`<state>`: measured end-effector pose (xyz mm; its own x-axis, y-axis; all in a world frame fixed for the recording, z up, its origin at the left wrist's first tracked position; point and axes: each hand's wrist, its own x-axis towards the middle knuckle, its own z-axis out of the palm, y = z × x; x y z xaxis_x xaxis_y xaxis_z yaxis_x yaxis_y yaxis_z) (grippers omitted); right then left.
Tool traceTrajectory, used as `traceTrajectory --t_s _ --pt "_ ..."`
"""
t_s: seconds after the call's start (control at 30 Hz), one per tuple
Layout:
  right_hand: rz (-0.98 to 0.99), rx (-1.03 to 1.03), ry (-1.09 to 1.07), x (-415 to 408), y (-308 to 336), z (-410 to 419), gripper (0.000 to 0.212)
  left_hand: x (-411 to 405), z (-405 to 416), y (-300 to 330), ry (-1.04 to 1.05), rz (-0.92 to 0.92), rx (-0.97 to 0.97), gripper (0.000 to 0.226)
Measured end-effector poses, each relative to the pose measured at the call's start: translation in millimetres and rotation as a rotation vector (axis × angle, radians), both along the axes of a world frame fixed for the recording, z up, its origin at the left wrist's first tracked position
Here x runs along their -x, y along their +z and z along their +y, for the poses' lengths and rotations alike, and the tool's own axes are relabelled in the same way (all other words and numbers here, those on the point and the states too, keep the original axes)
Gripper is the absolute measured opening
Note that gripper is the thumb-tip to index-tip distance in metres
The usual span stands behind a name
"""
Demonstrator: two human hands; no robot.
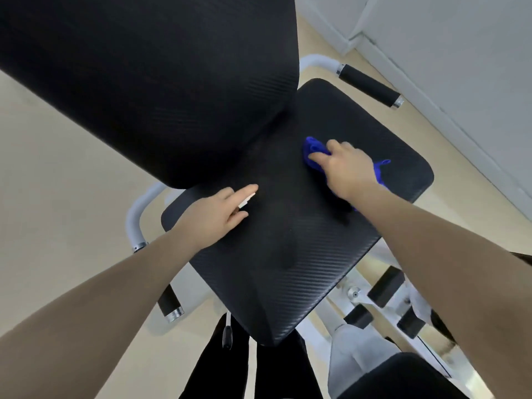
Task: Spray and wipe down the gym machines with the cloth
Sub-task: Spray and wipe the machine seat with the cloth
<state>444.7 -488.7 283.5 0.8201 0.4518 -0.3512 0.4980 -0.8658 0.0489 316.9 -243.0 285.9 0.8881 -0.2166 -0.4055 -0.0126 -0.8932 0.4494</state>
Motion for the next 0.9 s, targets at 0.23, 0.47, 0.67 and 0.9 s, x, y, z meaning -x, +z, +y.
traceTrajectory --t_s 0.23,0.47,0.67,0.9 --pt "0.17 -0.271 -0.174 95 -5 28 0.037 15 -5 4 0.161 -0.006 0.138 0.046" --pt "0.046 -0.076 -0.126 108 12 -20 0.04 28 -22 13 -0.028 0.012 0.094 0.047" --pt "-0.11 -0.18 -0.48 85 5 -68 0.033 28 -41 7 0.016 -0.02 0.149 0.046" --pt "0.057 -0.308 -0.066 115 5 -82 0.031 19 -77 10 0.057 -0.007 0.133 0.047"
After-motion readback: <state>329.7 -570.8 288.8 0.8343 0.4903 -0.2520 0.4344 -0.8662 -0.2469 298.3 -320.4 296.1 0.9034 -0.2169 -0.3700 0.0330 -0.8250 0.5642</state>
